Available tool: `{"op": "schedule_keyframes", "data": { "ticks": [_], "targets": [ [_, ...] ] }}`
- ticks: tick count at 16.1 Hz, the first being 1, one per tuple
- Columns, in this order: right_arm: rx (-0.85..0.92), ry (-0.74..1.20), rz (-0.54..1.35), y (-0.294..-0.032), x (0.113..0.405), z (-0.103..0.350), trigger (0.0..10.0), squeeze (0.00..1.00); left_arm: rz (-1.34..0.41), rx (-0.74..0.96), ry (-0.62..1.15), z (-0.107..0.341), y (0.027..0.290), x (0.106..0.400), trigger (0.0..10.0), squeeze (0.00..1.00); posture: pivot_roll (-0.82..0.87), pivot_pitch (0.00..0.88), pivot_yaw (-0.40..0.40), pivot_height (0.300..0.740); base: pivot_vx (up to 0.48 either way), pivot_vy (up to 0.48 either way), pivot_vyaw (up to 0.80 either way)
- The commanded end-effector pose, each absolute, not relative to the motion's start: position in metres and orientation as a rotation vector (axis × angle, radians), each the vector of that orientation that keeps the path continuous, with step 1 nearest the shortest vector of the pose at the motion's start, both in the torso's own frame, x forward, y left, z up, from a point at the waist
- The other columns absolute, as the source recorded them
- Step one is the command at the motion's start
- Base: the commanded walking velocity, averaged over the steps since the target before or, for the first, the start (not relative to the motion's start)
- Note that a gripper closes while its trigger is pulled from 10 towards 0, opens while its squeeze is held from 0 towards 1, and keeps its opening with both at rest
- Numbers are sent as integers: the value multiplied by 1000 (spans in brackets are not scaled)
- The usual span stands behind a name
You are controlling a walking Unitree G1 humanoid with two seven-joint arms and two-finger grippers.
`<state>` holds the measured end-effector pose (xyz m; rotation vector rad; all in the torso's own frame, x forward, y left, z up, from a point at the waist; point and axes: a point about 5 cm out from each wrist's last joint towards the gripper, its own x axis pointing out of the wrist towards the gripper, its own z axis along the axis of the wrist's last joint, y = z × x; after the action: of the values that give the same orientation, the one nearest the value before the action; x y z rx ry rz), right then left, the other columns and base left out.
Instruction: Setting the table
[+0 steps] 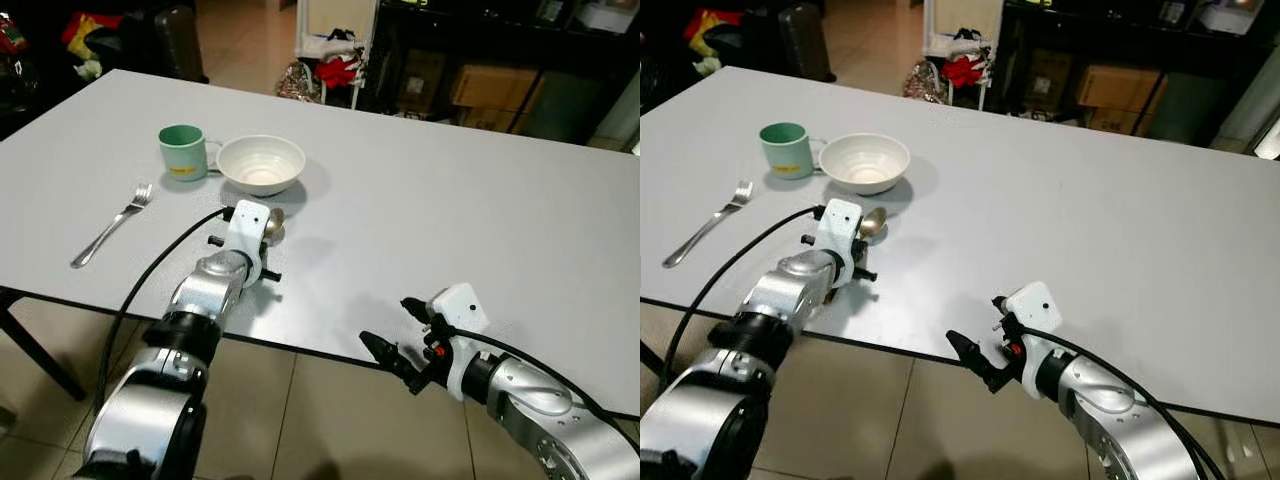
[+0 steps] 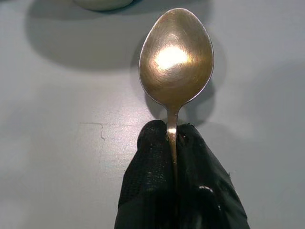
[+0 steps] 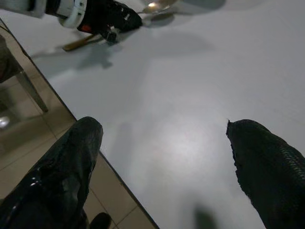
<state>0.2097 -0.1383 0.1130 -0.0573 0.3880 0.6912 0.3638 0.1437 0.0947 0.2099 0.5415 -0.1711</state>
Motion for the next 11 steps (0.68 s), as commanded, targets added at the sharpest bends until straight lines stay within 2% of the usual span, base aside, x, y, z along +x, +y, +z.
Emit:
{"op": "schedule_keyframes", "data": {
  "ticks": [1, 3, 8, 11],
  "targets": [
    [-71, 389, 683, -140, 209, 116, 10000, 0, -144, 183, 611, 84, 145, 360, 10000, 0, -94, 0, -60, 740, 0, 0, 0],
    [-72, 398, 679, -140, 208, 115, 10000, 0, -157, 144, 635, 83, 138, 360, 10000, 0, -92, 0, -61, 740, 0, 0, 0],
    [-80, 405, 677, -140, 207, 116, 10000, 0, -236, 171, 690, 75, 112, 353, 10000, 0, -94, 0, -65, 740, 0, 0, 0],
    [-83, 409, 681, -140, 206, 116, 10000, 0, -246, 159, 709, 73, 112, 351, 10000, 0, -93, 0, -66, 740, 0, 0, 0]
  ]
}}
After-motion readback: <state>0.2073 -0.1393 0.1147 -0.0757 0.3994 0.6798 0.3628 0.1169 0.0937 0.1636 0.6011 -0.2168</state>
